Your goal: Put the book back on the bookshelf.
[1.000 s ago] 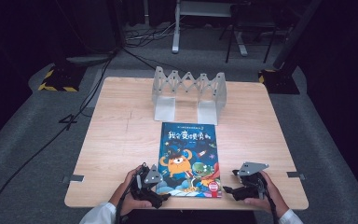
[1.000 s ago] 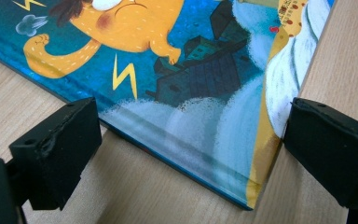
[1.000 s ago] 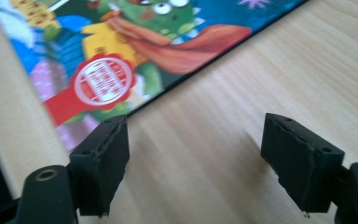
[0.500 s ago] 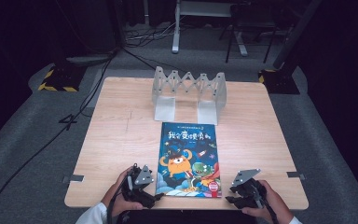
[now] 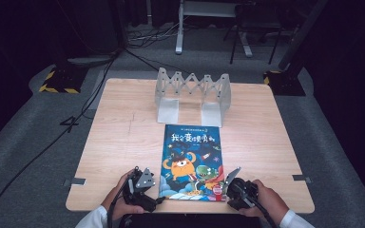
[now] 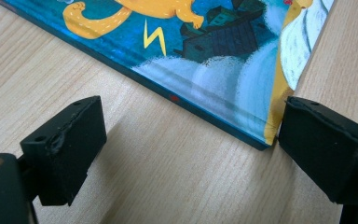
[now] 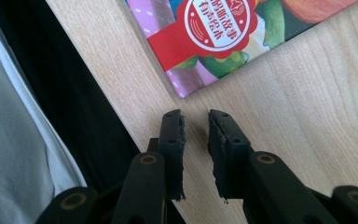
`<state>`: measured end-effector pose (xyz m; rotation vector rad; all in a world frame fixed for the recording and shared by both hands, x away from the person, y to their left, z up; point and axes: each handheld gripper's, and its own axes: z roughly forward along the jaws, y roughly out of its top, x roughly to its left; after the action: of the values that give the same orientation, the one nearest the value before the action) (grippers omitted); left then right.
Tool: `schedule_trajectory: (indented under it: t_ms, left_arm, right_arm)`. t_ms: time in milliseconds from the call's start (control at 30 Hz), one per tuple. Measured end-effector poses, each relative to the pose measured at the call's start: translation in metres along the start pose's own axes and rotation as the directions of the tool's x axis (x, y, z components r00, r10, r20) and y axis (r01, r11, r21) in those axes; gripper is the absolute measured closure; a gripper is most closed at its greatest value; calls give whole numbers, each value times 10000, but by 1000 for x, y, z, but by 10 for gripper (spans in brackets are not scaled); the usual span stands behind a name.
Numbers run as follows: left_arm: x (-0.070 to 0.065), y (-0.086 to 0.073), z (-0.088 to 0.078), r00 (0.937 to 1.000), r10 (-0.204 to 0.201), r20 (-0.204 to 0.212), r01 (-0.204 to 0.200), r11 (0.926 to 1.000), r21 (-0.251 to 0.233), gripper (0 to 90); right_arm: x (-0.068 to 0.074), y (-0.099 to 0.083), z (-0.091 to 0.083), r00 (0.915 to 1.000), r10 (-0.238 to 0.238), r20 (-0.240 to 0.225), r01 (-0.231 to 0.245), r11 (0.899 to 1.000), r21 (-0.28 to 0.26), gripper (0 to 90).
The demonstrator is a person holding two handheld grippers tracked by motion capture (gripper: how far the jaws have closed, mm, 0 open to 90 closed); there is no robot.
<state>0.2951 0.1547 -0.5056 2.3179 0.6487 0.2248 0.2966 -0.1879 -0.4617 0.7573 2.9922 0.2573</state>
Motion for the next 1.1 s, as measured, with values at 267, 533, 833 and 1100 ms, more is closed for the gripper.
schedule_trajectory:
  t_ms: [267,533,833,1100]
  left_arm:
    - [-1,1,1,10000,10,3,-10,10000,21,76]
    - [-5,5,4,10000,49,48,-49,10000,1,103]
    - [-5,6,5,9998,128,126,-129,9999,5,114]
    - [-7,9,7,9994,249,257,-250,9997,31,116]
  right_arm:
    - [0,6,1,9992,-316,-256,316,9995,28,779]
    - [3,19,3,9987,-500,-77,504,9961,721,801]
    - [-3,13,3,9983,-247,-530,248,9997,22,792]
    - [-6,-3,5,9928,160,-1188,-380,9819,-1853,724]
